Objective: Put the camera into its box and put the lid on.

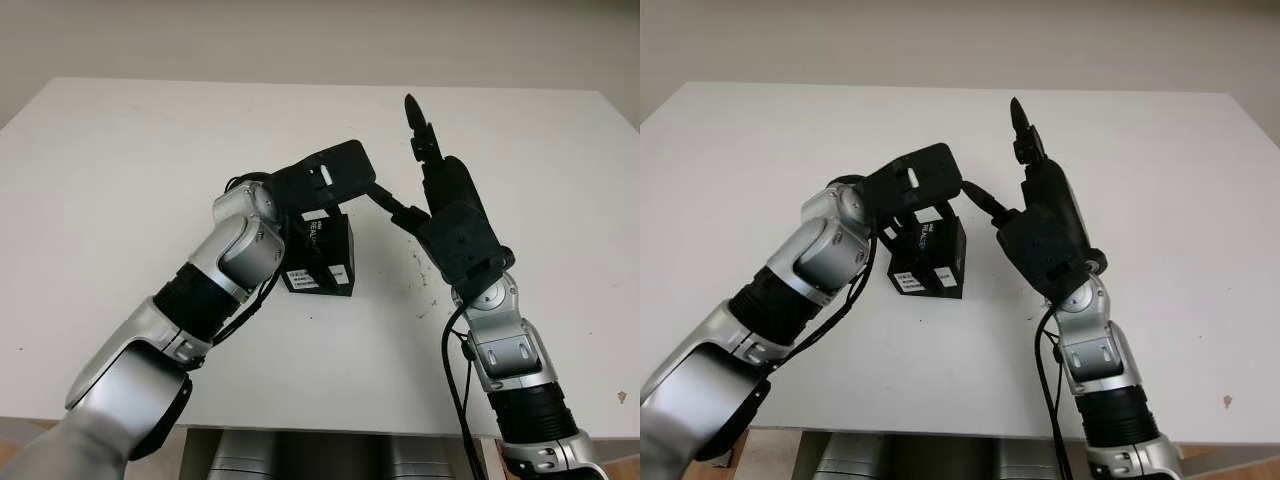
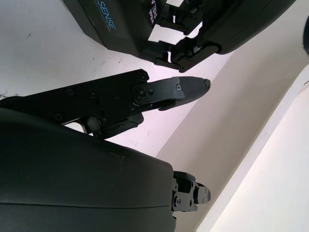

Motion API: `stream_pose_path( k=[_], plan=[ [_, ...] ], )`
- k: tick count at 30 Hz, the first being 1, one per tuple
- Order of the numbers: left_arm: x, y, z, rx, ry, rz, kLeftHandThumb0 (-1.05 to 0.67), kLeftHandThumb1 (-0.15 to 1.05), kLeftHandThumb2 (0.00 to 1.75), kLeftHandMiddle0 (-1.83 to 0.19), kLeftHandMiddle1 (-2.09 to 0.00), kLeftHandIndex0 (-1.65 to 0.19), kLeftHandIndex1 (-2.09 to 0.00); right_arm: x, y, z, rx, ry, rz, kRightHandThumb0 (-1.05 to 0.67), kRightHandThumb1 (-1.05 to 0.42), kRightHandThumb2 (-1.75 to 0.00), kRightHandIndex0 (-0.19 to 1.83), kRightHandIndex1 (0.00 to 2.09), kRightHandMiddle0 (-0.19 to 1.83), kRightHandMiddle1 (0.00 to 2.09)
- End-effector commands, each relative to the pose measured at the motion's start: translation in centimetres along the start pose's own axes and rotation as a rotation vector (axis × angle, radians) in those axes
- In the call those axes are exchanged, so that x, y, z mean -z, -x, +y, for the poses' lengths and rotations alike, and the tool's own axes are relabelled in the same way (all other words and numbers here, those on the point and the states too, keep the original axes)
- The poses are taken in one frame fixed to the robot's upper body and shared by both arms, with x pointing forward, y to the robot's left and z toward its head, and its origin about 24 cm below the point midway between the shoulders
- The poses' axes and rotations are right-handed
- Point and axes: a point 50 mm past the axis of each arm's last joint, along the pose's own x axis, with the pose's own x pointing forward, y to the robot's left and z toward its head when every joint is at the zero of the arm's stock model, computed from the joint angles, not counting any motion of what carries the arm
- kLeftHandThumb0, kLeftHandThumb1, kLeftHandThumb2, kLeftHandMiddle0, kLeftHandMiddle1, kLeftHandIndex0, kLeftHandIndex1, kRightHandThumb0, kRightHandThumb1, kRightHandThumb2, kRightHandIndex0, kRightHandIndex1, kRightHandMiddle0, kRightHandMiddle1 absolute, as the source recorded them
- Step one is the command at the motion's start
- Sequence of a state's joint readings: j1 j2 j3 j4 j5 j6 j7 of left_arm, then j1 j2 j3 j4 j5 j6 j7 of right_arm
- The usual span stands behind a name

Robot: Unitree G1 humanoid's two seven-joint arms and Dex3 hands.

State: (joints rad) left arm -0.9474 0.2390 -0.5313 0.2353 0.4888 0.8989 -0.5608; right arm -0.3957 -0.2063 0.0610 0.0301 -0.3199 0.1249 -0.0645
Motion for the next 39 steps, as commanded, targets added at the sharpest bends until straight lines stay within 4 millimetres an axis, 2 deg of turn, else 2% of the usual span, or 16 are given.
stream_pose_path(
  k=[1, 6, 8, 9, 11, 12, 13, 15, 16, 19, 20, 22, 28, 32, 34, 39],
  plan=[
    [-1.0, 0.1, -0.5, 0.018, -0.018, -0.045, -0.23, 0.95, 0.05, -0.38, -1.64, -0.22, -1.61, -0.2, 0.0, -0.2, 0.017, 0.001, -0.011, -0.46, -1.05, -0.24, -0.04, 0.07, 0.02, 0.06],
    [-0.8, 0.3, -0.7, 0.054, 0.01, -0.068, -0.21, 0.95, 0.05, -0.38, -1.7, -0.28, -1.63, -0.3, -0.1, -0.4, 0.026, -0.007, -0.01, -0.47, -1.05, -0.24, -0.04, 0.06, 0.02, 0.06],
    [-0.8, 0.5, -0.7, 0.073, 0.03, -0.074, -0.23, 0.95, 0.05, -0.31, -1.7, -0.26, -1.62, -0.4, -0.1, -0.5, 0.029, -0.012, -0.016, -0.46, -1.05, -0.22, -0.06, 0.05, 0.01, 0.06],
    [-0.8, 0.6, -0.7, 0.081, 0.034, -0.074, -0.25, 0.95, 0.05, -0.26, -1.66, -0.22, -1.6, -0.4, -0.1, -0.5, 0.03, -0.016, -0.019, -0.45, -1.05, -0.22, -0.06, 0.05, 0.01, 0.06],
    [-0.9, 0.8, -0.9, 0.1, 0.022, -0.071, -0.31, 0.94, 0.05, -0.12, -1.65, 0.01, -1.43, -0.5, -0.1, -0.6, 0.031, -0.019, -0.022, -0.45, -1.05, -0.21, -0.07, 0.04, 0.0, 0.05],
    [-1.0, 0.9, -1.0, 0.11, 0.006, -0.073, -0.32, 0.94, 0.05, 0.02, -1.52, 0.07, -1.36, -0.5, -0.1, -0.6, 0.033, -0.02, -0.02, -0.46, -1.05, -0.21, -0.07, 0.05, 0.01, 0.05],
    [-1.1, 1.0, -1.1, 0.117, -0.006, -0.075, -0.35, 0.95, 0.05, 0.05, -1.01, 0.11, -1.21, -0.5, 0.0, -0.6, 0.034, -0.022, -0.018, -0.47, -1.05, -0.21, -0.07, 0.05, 0.01, 0.05],
    [-1.2, 1.2, -1.3, 0.129, -0.024, -0.084, -0.35, 0.95, 0.05, -0.03, -0.54, 0.11, -1.09, -0.5, 0.0, -0.6, 0.035, -0.022, -0.014, -0.47, -1.05, -0.2, -0.07, 0.05, 0.01, 0.05],
    [-1.2, 1.3, -1.5, 0.136, -0.028, -0.091, -0.37, 0.95, 0.06, -0.1, -0.39, 0.12, -1.06, -0.6, 0.1, -0.6, 0.035, -0.019, -0.012, -0.47, -1.05, -0.2, -0.07, 0.05, 0.01, 0.06],
    [-1.4, 1.4, -1.7, 0.149, -0.047, -0.106, -0.38, 0.96, 0.05, -0.03, -0.55, 0.15, -1.03, -0.5, 0.3, -0.8, 0.036, -0.021, -0.01, -0.48, -1.05, -0.2, -0.06, 0.05, 0.01, 0.06],
    [-1.5, 1.5, -1.7, 0.152, -0.059, -0.11, -0.39, 0.96, 0.05, 0.05, -0.75, 0.16, -1.01, -0.5, 0.3, -0.8, 0.035, -0.024, -0.01, -0.47, -1.05, -0.2, -0.07, 0.05, 0.01, 0.05],
    [-1.6, 1.6, -1.8, 0.151, -0.08, -0.112, -0.41, 0.97, 0.05, 0.11, -0.88, 0.15, -1.01, -0.5, 0.4, -0.9, 0.036, -0.02, -0.009, -0.47, -1.05, -0.2, -0.07, 0.05, 0.01, 0.05],
    [-2.2, 1.9, -1.9, 0.156, -0.092, -0.125, -0.42, 0.98, 0.06, 0.07, -0.7, 0.15, -1.05, -0.5, 0.5, -0.9, 0.035, -0.015, 0.006, -0.48, -1.05, -0.2, -0.06, 0.05, 0.02, 0.06],
    [-2.5, 2.0, -1.9, 0.154, -0.12, -0.141, -0.44, 0.98, 0.05, 0.12, -0.92, 0.15, -1.04, -0.5, 0.5, -0.9, 0.032, -0.015, 0.007, -0.47, -1.05, -0.19, -0.06, 0.05, 0.02, 0.06],
    [-2.5, 2.0, -1.9, 0.153, -0.131, -0.147, -0.44, 0.98, 0.05, 0.14, -0.96, 0.16, -1.04, -0.5, 0.6, -0.9, 0.031, -0.017, 0.012, -0.47, -1.05, -0.19, -0.06, 0.05, 0.02, 0.06],
    [-2.3, 2.2, -1.7, 0.119, -0.242, -0.175, -0.47, 0.99, 0.06, 0.19, -1.29, 0.18, -1.06, -0.3, 0.7, -1.1, 0.029, -0.016, 0.014, -0.47, -1.05, -0.19, -0.07, 0.05, 0.01, 0.05]
  ],
)
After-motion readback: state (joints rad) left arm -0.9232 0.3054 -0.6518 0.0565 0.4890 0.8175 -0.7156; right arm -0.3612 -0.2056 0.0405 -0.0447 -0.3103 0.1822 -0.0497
